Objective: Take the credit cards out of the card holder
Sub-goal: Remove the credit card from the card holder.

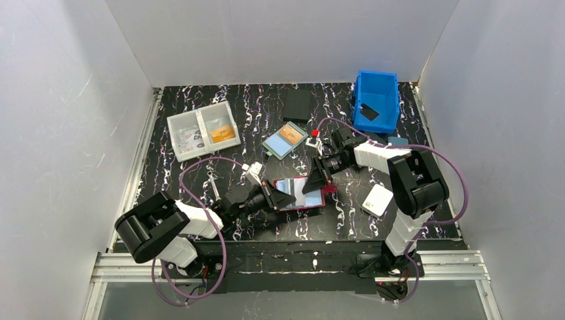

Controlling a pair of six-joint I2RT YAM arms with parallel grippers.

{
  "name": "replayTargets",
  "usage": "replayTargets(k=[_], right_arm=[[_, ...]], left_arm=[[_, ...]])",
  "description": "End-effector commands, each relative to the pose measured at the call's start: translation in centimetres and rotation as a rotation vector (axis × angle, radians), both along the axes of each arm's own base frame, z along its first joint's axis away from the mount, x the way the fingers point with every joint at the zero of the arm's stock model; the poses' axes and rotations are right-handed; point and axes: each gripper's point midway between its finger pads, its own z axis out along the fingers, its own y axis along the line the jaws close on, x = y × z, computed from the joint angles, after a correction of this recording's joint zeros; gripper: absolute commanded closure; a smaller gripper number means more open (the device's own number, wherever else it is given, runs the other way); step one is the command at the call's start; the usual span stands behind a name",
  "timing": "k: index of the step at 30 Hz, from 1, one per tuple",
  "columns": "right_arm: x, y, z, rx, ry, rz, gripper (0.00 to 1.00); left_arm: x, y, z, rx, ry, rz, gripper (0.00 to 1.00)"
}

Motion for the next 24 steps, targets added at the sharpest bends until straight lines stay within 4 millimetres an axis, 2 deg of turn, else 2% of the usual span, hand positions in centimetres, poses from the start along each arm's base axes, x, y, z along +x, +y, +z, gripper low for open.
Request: replayTargets(k=[1, 4, 9, 13, 16, 21, 24], right_arm=[[-0.7, 0.2, 0.8, 0.047, 0.037, 0.032, 0.96], [-0.6, 0.1, 0.8, 0.044, 0.039, 0.029, 0.99], [-0.4, -0.1, 0.4, 0.031, 0.037, 0.022, 0.99], [-0.3, -0.2, 0.1, 0.017, 0.040, 0.020, 0.99], [-0.4, -0.2, -0.1, 0.014, 0.039, 0.023, 0.99], [-0.3, -0.3, -0.3, 0.005, 0.038, 0.022, 0.99], [-0.3, -0.3, -0.6, -0.011, 0.035, 0.018, 0.99]], left_arm=[[0.6, 0.1, 0.5, -0.011, -0.034, 0.032, 1.00], [0.6, 0.4, 0.2, -0.007, -0.030, 0.044, 1.00], [0.5, 1.3, 0.4, -0.009, -0.047, 0.071, 0.77], [0.3, 1.9, 0.6, -0.009, -0.060, 0.083, 0.73], [0.2, 2.2, 0.5, -0.007, -0.061, 0.086, 0.77], [0.0, 2.3, 0.2, 0.002, -0.058, 0.082, 1.00], [0.0, 2.5, -0.3, 0.016, -0.056, 0.086, 1.00]])
